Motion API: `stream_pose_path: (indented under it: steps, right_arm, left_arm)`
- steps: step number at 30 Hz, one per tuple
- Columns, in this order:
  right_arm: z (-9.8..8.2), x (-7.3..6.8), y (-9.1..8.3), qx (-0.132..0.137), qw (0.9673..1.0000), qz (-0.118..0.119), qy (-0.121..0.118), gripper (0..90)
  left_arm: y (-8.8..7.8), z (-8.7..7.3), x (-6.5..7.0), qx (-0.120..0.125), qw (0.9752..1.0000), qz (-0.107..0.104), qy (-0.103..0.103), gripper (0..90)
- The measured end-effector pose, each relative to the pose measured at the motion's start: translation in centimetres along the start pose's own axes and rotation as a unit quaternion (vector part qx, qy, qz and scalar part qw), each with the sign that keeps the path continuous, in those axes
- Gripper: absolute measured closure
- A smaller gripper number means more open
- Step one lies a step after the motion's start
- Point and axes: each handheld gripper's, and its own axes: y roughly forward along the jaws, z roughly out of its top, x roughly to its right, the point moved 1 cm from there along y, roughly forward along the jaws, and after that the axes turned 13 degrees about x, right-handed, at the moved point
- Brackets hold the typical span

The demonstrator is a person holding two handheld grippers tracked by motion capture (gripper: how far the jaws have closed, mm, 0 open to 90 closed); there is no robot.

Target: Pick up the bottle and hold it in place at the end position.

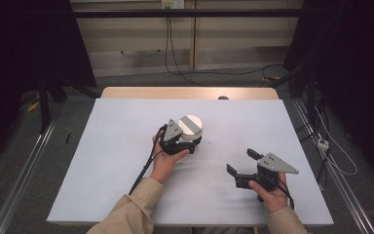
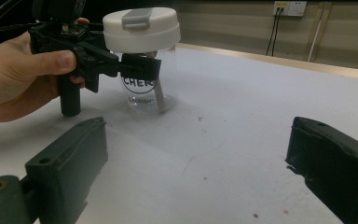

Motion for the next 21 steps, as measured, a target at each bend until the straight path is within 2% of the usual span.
stream_pose_path:
  steps: [21]
  right_arm:
    - [0.3, -1.3, 3.9, -0.019, 0.9998, 0.008, 0.001, 6.4]
  left_arm:
    - [-0.1, 0.0, -0.1, -0.001, 1.0000, 0.002, -0.002, 18.5]
